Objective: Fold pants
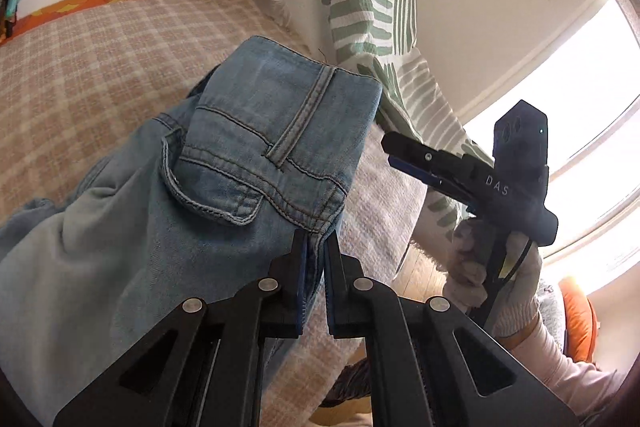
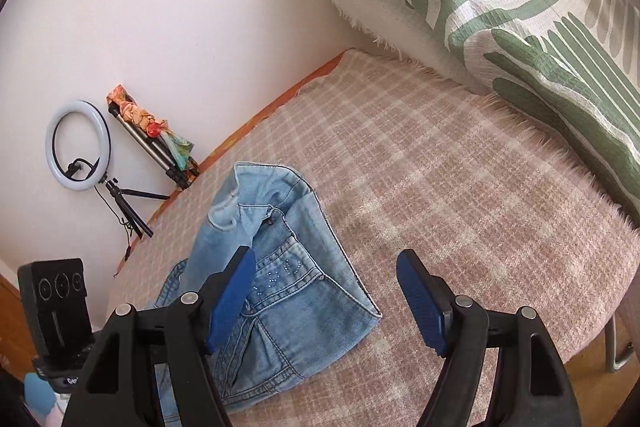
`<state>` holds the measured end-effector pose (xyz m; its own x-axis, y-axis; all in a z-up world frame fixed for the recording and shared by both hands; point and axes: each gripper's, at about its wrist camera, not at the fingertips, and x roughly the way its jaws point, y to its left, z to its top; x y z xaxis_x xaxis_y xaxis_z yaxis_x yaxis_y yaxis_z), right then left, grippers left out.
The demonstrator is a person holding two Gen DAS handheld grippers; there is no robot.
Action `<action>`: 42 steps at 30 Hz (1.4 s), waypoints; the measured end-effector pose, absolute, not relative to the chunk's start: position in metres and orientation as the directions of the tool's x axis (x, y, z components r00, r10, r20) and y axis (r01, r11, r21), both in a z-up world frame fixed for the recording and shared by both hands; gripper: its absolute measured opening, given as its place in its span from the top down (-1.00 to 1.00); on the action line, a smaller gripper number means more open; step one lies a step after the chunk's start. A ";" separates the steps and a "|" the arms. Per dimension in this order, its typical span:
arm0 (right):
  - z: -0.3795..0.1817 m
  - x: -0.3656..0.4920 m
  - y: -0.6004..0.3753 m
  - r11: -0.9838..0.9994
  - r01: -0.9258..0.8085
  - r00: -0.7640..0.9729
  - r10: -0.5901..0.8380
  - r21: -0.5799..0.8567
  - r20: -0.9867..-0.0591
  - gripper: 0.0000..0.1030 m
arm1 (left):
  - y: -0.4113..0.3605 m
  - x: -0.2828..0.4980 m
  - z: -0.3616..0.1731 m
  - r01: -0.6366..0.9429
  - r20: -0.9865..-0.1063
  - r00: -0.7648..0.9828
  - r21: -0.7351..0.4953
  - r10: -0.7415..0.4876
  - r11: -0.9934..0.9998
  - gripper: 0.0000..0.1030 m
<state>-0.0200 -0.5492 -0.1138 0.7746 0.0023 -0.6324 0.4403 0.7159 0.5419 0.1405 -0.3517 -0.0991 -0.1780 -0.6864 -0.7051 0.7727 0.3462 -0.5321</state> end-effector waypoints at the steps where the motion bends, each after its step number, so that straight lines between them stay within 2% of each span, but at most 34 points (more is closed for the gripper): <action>1: -0.115 -0.018 -0.552 0.705 0.430 0.780 0.025 0.564 -0.626 -0.49 | -0.355 0.135 -0.106 0.776 -0.716 -0.189 -0.528 -0.672 0.345 0.89; 7: -0.140 0.013 -0.563 0.669 0.389 0.745 0.175 0.633 -0.643 -0.49 | -0.355 0.125 -0.129 0.758 -0.727 -0.252 -0.559 -0.639 0.337 0.89; 10: -0.150 0.024 -0.565 0.687 0.430 0.696 0.159 0.585 -0.700 -0.49 | -0.340 0.124 -0.118 0.754 -0.721 -0.235 -0.559 -0.652 0.345 0.84; 12: -0.155 0.029 -0.564 0.710 0.436 0.673 0.151 0.553 -0.724 -0.49 | -0.319 0.122 -0.107 0.756 -0.709 -0.186 -0.546 -0.680 0.361 0.83; 15: -0.162 0.039 -0.562 0.755 0.440 0.634 0.123 0.486 -0.764 -0.49 | -0.283 0.129 -0.096 0.766 -0.713 -0.079 -0.491 -0.696 0.416 0.66; 22: -0.159 0.082 -0.558 0.851 0.325 0.644 0.119 0.411 -0.755 -0.49 | -0.192 0.149 -0.108 0.697 -0.754 0.144 -0.383 -0.641 0.607 0.66; 25: -0.161 0.111 -0.561 0.840 0.286 0.646 0.187 0.461 -0.740 -0.69 | -0.150 0.161 -0.120 0.624 -0.765 0.204 -0.379 -0.611 0.683 0.66; 28: -0.167 0.139 -0.561 0.844 0.268 0.618 0.219 0.464 -0.755 -0.75 | -0.135 0.170 -0.130 0.582 -0.768 0.218 -0.393 -0.602 0.712 0.66; 31: -0.167 0.156 -0.557 0.856 0.224 0.606 0.253 0.467 -0.754 -1.00 | -0.120 0.173 -0.131 0.559 -0.749 0.208 -0.437 -0.629 0.705 0.66; 33: -0.166 0.162 -0.555 0.858 0.197 0.608 0.273 0.475 -0.745 -0.99 | -0.110 0.176 -0.132 0.545 -0.729 0.187 -0.480 -0.658 0.687 0.66; 37: -0.166 0.164 -0.539 0.884 0.143 0.604 0.278 0.444 -0.747 -0.55 | -0.105 0.174 -0.140 0.550 -0.752 0.182 -0.457 -0.634 0.699 0.66; 40: -0.170 0.158 -0.531 0.877 0.102 0.583 0.330 0.470 -0.742 0.31 | -0.102 0.169 -0.146 0.551 -0.757 0.160 -0.464 -0.633 0.694 0.66; 41: -0.170 0.154 -0.530 0.880 0.115 0.590 0.313 0.461 -0.744 0.51 | -0.102 0.168 -0.147 0.554 -0.761 0.157 -0.459 -0.629 0.694 0.66; 42: -0.168 0.150 -0.530 0.881 0.127 0.594 0.300 0.456 -0.746 0.57 | -0.102 0.167 -0.147 0.559 -0.765 0.155 -0.453 -0.625 0.694 0.66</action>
